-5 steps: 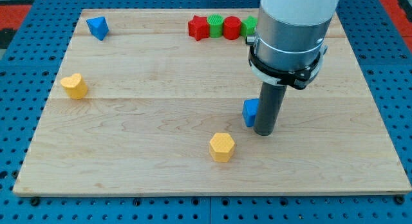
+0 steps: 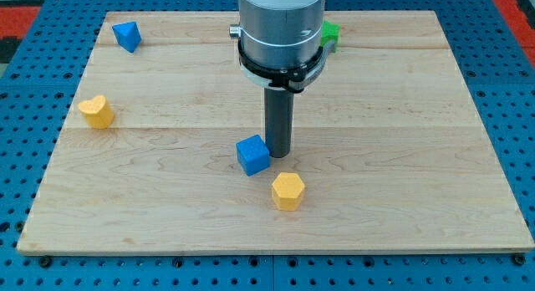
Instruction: Push the blue cube above the yellow hexagon
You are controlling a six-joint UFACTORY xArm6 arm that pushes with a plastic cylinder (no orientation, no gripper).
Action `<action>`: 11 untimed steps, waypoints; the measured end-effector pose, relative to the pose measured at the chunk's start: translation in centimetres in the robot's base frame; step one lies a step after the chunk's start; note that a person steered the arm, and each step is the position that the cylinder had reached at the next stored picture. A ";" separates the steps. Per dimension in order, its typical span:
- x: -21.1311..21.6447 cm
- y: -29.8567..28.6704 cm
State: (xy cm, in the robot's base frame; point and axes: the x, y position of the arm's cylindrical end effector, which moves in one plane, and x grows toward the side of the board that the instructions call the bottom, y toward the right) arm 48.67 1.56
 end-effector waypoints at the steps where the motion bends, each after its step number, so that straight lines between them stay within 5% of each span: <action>1: -1.1 4.0; 3: -6.1 -6.0; 4: -4.1 -13.7; 5: 0.5 -14.8; 10: -0.2 -2.9; 11: -3.4 -2.9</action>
